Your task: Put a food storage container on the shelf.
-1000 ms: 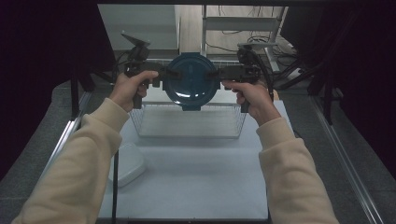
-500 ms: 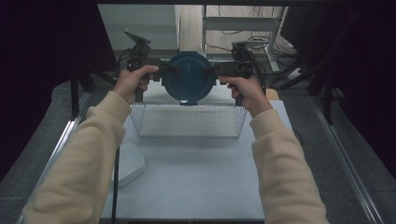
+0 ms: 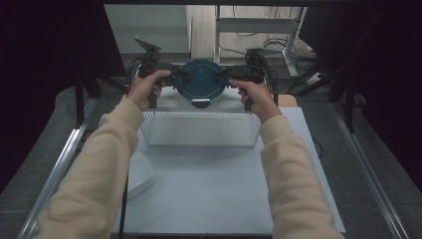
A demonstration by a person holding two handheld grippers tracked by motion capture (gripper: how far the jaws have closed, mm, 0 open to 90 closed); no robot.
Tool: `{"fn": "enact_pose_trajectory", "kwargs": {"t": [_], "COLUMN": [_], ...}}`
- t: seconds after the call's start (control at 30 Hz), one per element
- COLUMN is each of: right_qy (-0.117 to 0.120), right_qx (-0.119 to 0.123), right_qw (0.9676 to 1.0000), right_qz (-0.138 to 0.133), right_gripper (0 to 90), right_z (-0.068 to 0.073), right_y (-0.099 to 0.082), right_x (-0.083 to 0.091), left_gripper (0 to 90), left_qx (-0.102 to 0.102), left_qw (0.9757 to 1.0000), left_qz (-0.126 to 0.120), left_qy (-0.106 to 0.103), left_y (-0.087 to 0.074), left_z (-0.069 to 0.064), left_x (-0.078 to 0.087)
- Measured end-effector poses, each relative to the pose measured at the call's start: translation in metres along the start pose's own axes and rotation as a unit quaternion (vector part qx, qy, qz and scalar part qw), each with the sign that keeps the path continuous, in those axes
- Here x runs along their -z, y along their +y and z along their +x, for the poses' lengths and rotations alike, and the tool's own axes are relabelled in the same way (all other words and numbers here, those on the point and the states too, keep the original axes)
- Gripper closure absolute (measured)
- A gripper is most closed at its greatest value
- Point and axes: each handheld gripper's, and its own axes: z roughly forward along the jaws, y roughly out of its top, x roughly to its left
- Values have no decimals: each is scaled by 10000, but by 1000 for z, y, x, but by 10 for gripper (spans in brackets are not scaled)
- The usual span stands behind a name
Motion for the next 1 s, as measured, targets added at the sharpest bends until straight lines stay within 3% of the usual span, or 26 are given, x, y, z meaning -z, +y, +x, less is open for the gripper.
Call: {"fn": "enact_pose_trajectory", "kwargs": {"t": [0.1, 0.17, 0.33, 0.43, 0.47, 0.53, 0.57, 0.63, 0.73, 0.77, 0.8, 0.83, 0.87, 0.9, 1.0], "right_qy": [66, 82, 124, 3, -270, -321, -336, -357, -455, -598, -809, -809, -699, -699, -678], "right_qx": [-306, -409, -406, -376, -182, -112, -17, 28, 331, 533, 857, 857, 1072, 1072, 1219], "right_qw": [9995, 9991, 9991, 9992, 9992, 9990, 9988, 9987, 9976, 9959, 9918, 9918, 9903, 9903, 9889], "right_qz": [11, 37, -80, -147, -243, -280, -344, -369, -401, -431, -497, -497, -532, -532, -508], "right_gripper": [380, 379, 378, 345, 222, 193, 133, 123, 72, 68, 68, 68, 75, 75, 85], "right_z": [-10, -12, -15, -12, -4, -1, 5, 8, 19, 25, 31, 31, 33, 33, 33], "right_y": [2, 2, 1, -2, -4, -5, -6, -7, -13, -16, -22, -22, -30, -30, -39], "right_x": [-7, -7, -7, -7, -7, -7, -3, 0, 8, 14, 22, 22, 31, 31, 41], "left_gripper": [319, 320, 316, 309, 271, 245, 178, 168, 158, 159, 162, 162, 193, 200, 210], "left_qx": [141, 108, 108, 12, -158, -257, -339, -487, -787, -847, -964, -1046, -1210, -1210, -1552], "left_qw": [9999, 9999, 9998, 9998, 9984, 9974, 9964, 9950, 9906, 9895, 9882, 9867, 9838, 9838, 9807], "left_qz": [-41, -61, -145, -217, -440, -530, -638, -757, -969, -1024, -1040, -1091, -1208, -1208, -1016], "left_qy": [-7, 15, -1, 37, 318, 416, 445, 440, 563, 565, 585, 598, 544, 544, 612], "left_y": [2, 3, 2, 0, -2, -3, -4, -7, -16, -19, -24, -28, -40, -40, -59], "left_z": [5, 5, 5, 4, 2, 0, -2, -5, -15, -18, -22, -25, -31, -31, -37], "left_x": [-5, -5, -7, -7, -4, -1, 3, 10, 24, 28, 33, 37, 45, 45, 51]}}
